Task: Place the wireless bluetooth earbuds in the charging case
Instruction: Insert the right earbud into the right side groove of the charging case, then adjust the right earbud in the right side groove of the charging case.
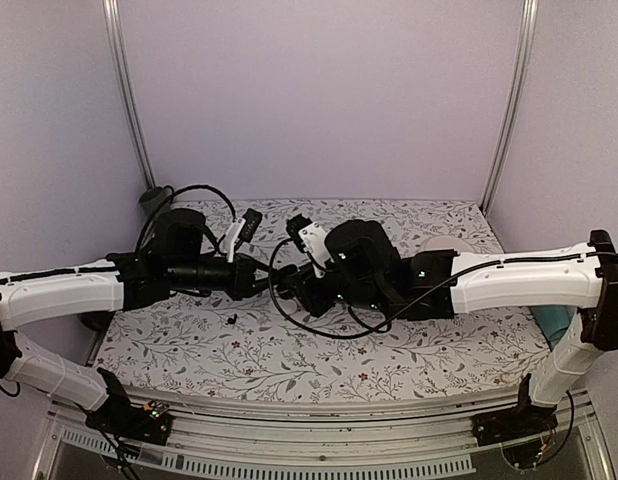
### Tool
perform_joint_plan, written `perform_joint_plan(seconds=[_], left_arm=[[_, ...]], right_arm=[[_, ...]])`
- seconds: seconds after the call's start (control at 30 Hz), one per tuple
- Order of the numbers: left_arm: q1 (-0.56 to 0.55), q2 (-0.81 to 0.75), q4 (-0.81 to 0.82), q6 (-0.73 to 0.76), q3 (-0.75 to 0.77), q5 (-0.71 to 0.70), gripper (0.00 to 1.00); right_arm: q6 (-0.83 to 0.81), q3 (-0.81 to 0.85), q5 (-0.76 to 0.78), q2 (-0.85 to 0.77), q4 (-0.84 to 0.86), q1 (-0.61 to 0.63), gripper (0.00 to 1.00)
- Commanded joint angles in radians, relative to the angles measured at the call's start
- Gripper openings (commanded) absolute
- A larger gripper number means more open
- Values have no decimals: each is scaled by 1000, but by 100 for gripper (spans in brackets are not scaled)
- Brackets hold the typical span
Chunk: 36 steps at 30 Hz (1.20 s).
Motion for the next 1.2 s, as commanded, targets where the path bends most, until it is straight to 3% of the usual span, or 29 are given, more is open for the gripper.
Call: perform_joint_plan(seconds=[0.0, 0.17, 0.53, 0.77, 0.93, 1.17], left_arm=[[11, -7, 52, 6, -14, -2, 0], [10, -1, 57, 15, -22, -15, 0], [-42, 0, 61, 97, -29, -119, 0], [-64, 14, 43, 119, -8, -154, 0], [-74, 24, 37, 128, 1, -158, 0], [-81, 23, 37, 131, 4, -156, 0]], right_arm=[[27, -27, -26, -31, -13, -19, 41], [56, -35, -91, -61, 0, -43, 43], [257, -121, -394, -170, 91, -171, 42], [250, -65, -411, -107, 4, -150, 40], [232, -31, -367, -71, -37, -129, 54], [244, -25, -345, -45, -53, -126, 57]])
